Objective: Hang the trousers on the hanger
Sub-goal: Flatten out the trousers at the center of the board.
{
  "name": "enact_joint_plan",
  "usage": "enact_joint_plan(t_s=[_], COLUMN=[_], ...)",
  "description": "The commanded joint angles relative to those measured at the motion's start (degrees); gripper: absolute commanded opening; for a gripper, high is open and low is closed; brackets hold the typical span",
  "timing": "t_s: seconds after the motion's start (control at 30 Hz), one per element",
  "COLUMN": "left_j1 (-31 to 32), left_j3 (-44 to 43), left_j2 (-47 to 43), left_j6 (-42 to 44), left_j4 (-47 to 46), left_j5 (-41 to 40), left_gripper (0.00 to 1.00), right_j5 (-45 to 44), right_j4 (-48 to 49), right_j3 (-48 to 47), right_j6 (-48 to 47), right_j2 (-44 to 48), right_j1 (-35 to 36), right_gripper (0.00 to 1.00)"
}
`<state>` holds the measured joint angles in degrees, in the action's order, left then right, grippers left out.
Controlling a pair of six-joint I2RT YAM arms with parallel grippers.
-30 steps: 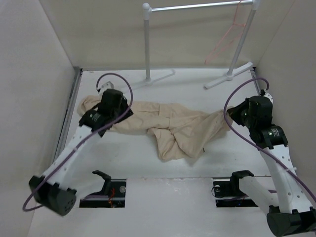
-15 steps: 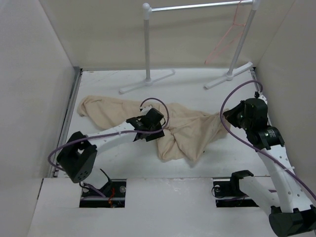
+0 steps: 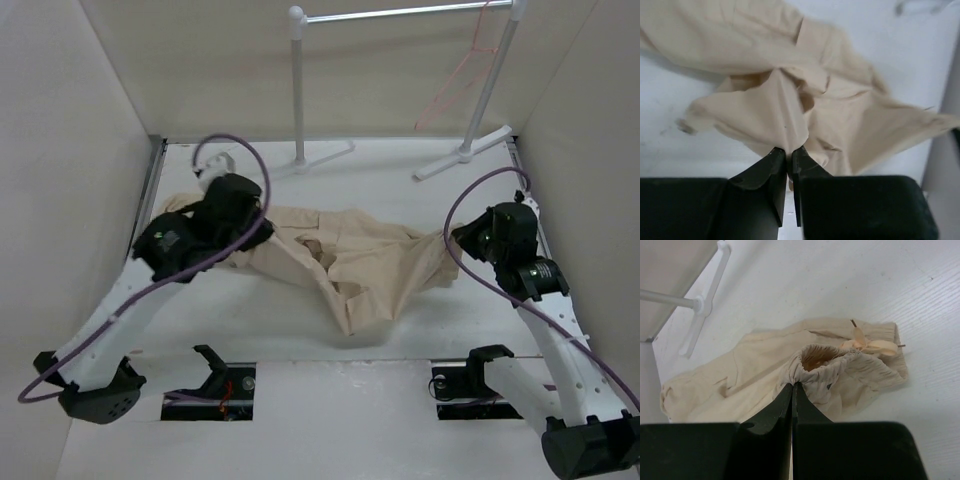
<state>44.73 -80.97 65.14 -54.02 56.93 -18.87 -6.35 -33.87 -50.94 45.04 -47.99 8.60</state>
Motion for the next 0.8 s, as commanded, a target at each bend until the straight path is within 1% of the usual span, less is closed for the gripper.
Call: enact_joint_plan(t_s=[0.0,0.03,0.07,0.1,0.13,0.17,0.27,0.33,0.4,0.43,0.53,0.6,0.67,0.7,0.77], left_j1=[-1.6,-1.9,-2.3,-2.8,-4.1,-5.0,-4.3,-7.4,-13.1,-17.0,-24.3,-27.6,-31.0,-32.5,-33.8], left_j3=[-13.9,-16.7,-16.7,-15.4,-13.2,-11.2,-7.8,-4.0,0.6,4.6,13.5,18.8,24.7,27.0,30.9], left_j2=[1.5,3.1,3.8,3.8,4.0,4.5,3.9,1.1,-2.2,-4.7,-9.1,-10.2,-11.0,-11.3,-11.1], left_j6=[1.5,1.6,2.0,2.7,3.3,3.8,3.7,3.9,4.8,5.4,6.6,7.3,8.0,8.5,10.9], left_j4=[34.6,41.0,43.2,43.3,41.7,39.4,30.6,25.6,21.6,18.9,12.3,9.8,6.1,2.9,-7.0], left_j5=[-10.6,-14.4,-17.4,-18.8,-18.9,-18.5,-16.3,-16.3,-15.1,-13.6,-7.3,-6.0,-6.9,-6.8,-5.3], left_gripper=[0.07,0.10,0.15,0.21,0.33,0.39,0.51,0.53,0.53,0.52,0.50,0.49,0.49,0.50,0.52], right_j5=[0.3,0.4,0.4,0.4,0.7,1.0,1.0,1.0,1.9,2.4,2.0,2.0,1.9,1.9,1.9], right_j4=[4.1,4.1,4.1,4.0,3.8,3.5,2.3,1.7,1.4,1.1,0.0,0.0,-0.1,-0.4,-0.9], right_j3=[2.3,3.9,5.1,5.8,6.7,6.8,5.9,5.2,4.8,4.8,5.7,7.0,7.8,8.0,8.7], right_j6=[1.0,1.2,1.4,1.4,1.3,1.1,-0.4,-1.7,-2.1,-2.1,-2.1,-1.8,-1.8,-1.9,-2.3], right_j2=[0.5,0.9,1.2,1.5,1.7,1.8,2.4,2.5,2.9,3.3,4.2,4.7,4.8,5.0,5.4], right_j1=[-0.1,-0.1,-0.1,-0.1,-0.1,-0.1,-1.3,-3.0,-4.3,-4.5,-3.6,-2.6,-1.9,-1.7,-1.3], right_gripper=[0.05,0.05,0.05,0.05,0.05,0.05,0.05,0.05,0.05,0.05,0.05,0.05,0.05,0.05,0.05])
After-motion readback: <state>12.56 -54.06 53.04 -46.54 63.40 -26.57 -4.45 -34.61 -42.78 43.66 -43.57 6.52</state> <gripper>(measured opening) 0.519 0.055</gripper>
